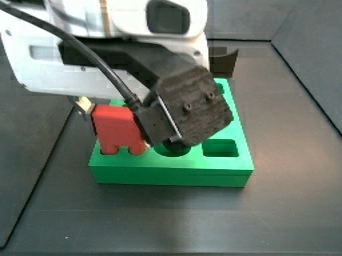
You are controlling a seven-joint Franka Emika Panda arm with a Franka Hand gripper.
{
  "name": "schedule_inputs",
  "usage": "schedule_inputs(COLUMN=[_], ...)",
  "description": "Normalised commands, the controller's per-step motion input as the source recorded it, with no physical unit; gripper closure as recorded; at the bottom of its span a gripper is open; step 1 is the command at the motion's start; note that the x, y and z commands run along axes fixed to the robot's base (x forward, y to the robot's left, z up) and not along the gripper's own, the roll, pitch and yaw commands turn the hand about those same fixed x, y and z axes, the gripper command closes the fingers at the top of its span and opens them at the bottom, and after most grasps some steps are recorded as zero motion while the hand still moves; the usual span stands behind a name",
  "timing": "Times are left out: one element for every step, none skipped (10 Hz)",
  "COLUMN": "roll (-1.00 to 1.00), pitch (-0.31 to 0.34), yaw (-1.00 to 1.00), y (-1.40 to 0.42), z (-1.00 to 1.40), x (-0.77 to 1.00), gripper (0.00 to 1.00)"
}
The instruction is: Insert the square-circle object.
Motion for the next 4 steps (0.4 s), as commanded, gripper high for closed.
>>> schedule_inputs(roll=[-0.03, -0.12, 0.01, 0.00], pitch=[-0.099, -0.189, 0.000, 0.000], yaw=[0.00, 0.00, 0.00, 0.00], y=[0.04, 0.00, 0.00, 0.00], z=[-0.50, -0.26, 0.00, 0.00], x=[0.00, -0.03, 0.00, 0.00], gripper=[1.00, 1.00, 1.00, 1.00])
